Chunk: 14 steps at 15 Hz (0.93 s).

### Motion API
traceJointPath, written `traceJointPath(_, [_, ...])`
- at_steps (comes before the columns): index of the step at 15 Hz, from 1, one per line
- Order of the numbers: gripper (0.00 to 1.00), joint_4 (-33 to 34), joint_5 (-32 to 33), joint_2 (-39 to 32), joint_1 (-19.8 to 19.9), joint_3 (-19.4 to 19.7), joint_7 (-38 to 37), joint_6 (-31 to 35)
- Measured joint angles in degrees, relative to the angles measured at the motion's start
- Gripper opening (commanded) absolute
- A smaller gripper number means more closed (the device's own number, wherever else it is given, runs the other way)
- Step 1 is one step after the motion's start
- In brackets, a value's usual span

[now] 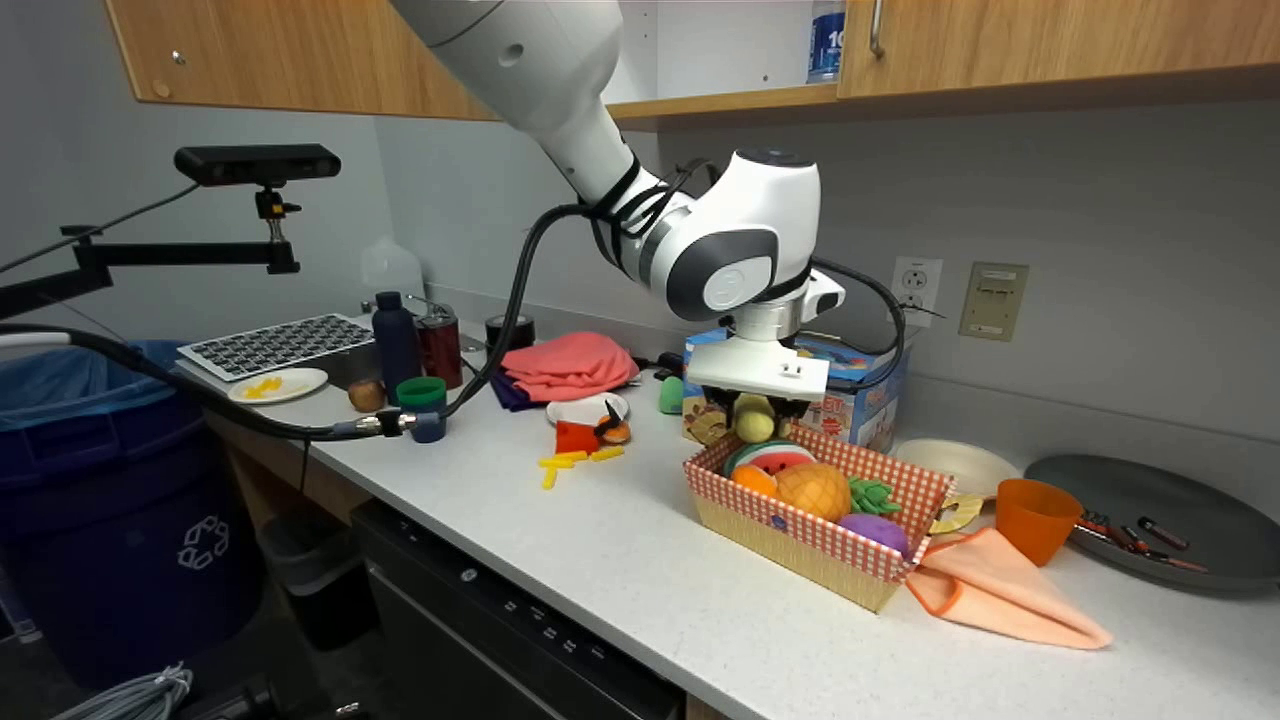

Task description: Pick up the banana plush toy from the basket and put it inside the open upper cabinet

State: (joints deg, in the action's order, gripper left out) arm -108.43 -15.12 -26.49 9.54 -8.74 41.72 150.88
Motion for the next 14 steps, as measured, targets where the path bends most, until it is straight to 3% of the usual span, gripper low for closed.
traceJointPath(1, [0.98, 0.0, 0.0, 0.0, 0.0, 0.0, 0.0, 0.0])
traceJointPath(2, [0.83, 0.0, 0.0, 0.0, 0.0, 0.0, 0.0, 0.0])
traceJointPath(4, [0.97, 0.0, 0.0, 0.0, 0.0, 0.0, -0.1, 0.0])
traceJointPath(11, [1.00, 0.0, 0.0, 0.0, 0.0, 0.0, -0.2, 0.0])
traceJointPath(12, [0.91, 0.0, 0.0, 0.0, 0.0, -0.1, -0.1, 0.0])
traceJointPath(13, [0.74, 0.0, -0.1, 0.0, 0.0, -0.2, -0.1, 0.0])
traceJointPath(14, [0.65, 0.0, -0.2, 0.0, 0.0, -0.4, -0.1, 0.0])
